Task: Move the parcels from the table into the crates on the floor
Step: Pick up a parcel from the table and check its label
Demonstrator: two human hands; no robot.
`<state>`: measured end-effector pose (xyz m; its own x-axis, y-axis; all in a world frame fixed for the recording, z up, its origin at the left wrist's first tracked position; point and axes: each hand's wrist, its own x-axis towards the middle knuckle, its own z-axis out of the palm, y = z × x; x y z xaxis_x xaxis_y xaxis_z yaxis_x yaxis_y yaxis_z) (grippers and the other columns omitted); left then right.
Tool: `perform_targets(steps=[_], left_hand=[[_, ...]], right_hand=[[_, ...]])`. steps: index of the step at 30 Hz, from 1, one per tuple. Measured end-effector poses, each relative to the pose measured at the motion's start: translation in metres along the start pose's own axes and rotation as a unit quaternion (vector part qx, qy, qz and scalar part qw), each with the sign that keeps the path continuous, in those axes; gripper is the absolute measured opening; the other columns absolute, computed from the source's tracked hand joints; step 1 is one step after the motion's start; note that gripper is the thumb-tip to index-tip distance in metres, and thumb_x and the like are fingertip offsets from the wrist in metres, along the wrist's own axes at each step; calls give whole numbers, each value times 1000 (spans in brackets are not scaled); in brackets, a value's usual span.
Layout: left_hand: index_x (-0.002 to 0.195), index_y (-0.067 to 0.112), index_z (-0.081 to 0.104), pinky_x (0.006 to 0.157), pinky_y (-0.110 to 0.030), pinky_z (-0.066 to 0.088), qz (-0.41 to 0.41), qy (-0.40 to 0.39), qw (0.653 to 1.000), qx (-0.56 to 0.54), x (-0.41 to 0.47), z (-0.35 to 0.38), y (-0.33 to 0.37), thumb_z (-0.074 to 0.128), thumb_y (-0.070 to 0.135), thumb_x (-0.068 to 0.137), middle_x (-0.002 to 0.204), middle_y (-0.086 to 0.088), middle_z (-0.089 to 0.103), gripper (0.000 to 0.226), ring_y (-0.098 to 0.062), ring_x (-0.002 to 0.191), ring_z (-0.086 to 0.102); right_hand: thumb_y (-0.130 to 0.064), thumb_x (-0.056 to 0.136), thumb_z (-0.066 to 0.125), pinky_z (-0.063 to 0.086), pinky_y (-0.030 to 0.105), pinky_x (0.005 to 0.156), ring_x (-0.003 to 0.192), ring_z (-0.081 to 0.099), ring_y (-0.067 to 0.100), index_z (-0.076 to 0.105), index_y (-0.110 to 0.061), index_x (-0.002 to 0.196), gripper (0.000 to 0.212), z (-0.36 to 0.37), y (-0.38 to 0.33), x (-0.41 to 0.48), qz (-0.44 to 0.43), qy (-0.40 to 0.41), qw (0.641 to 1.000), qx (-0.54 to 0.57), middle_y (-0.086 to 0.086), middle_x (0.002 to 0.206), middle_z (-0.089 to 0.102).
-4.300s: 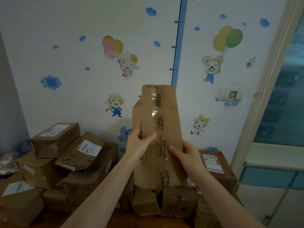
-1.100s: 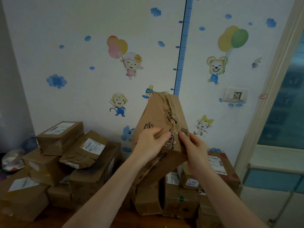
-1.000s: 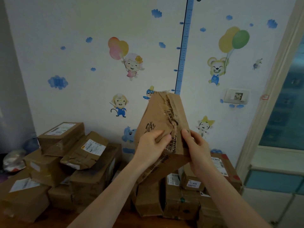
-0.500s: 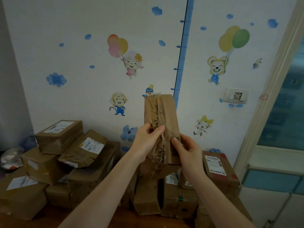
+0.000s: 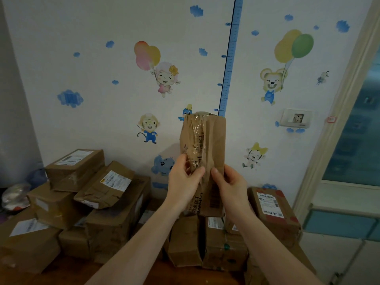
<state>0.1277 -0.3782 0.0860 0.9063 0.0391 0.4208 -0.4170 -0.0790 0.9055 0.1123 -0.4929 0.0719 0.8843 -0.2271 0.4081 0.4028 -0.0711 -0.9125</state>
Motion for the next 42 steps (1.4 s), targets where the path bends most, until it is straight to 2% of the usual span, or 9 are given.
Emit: perform_targets(steps=[8,14,19,25,29,32,35,39,42], left_hand=[[95,9,63,82,-45,54,28,73,997,13,-2,-2,-5,63,3,84,89,-4,69,13,-17,84,66],[116,18,50,78,-15,52,8,2,1000,-23,-3,-3,3,70,17,84,105,11,60,38,-3,99,60],[108,22,54,90,-37,51,11,58,998,-28,-3,-5,0,62,17,90,102,6,63,21,-12,100,61],[105,17,57,77,-11,47,53,100,994,4,-4,-7,-4,61,14,90,92,12,61,16,-1,88,59],[102,19,57,79,-25,53,81,61,994,40,-9,-8,-14,63,18,89,93,9,64,15,-10,92,63],[118,18,55,83,-33,54,-9,-15,997,-79,-4,-18,-5,67,48,80,107,2,64,50,-15,99,62],[123,19,59,81,-47,52,-151,-67,959,-228,14,-36,8,54,76,68,112,-8,66,79,-25,100,62],[118,10,62,79,-45,50,-239,-15,937,-255,28,-52,12,64,46,80,103,-12,68,52,-29,95,64],[107,6,63,66,-38,49,-243,33,931,-269,22,-54,7,60,23,90,87,-9,67,24,-22,80,63]], right_hand=[[-19,96,53,55,24,82,100,63,6,54,-23,124,29,9,0,3,3,-26,999,-19,-8,110,65],[-11,96,51,56,27,78,94,66,8,61,-26,110,23,2,6,-4,-32,-8,999,-20,-2,103,69],[-13,95,53,53,40,92,108,62,9,56,-17,130,35,6,13,-14,-54,-16,996,-68,-6,115,67],[-10,94,54,53,34,93,110,60,5,54,-21,130,38,7,5,-11,-75,-36,994,-69,-6,117,65],[-11,96,51,55,26,85,101,63,5,54,-18,130,34,5,-3,-1,-83,-37,994,-66,-6,111,66],[-10,96,50,53,19,80,97,63,2,57,-22,123,31,-1,0,-5,-98,-38,991,-85,-7,107,67],[-8,95,51,52,16,82,101,62,-1,53,-32,120,35,-6,9,-14,-113,-46,983,-137,-12,108,65],[-12,94,53,52,24,92,109,59,3,52,-22,131,38,-6,16,-12,-106,-60,977,-177,-7,117,64],[-17,96,51,52,15,80,98,58,-7,54,-28,126,32,-7,4,-9,-32,-104,987,-116,-18,108,61]])
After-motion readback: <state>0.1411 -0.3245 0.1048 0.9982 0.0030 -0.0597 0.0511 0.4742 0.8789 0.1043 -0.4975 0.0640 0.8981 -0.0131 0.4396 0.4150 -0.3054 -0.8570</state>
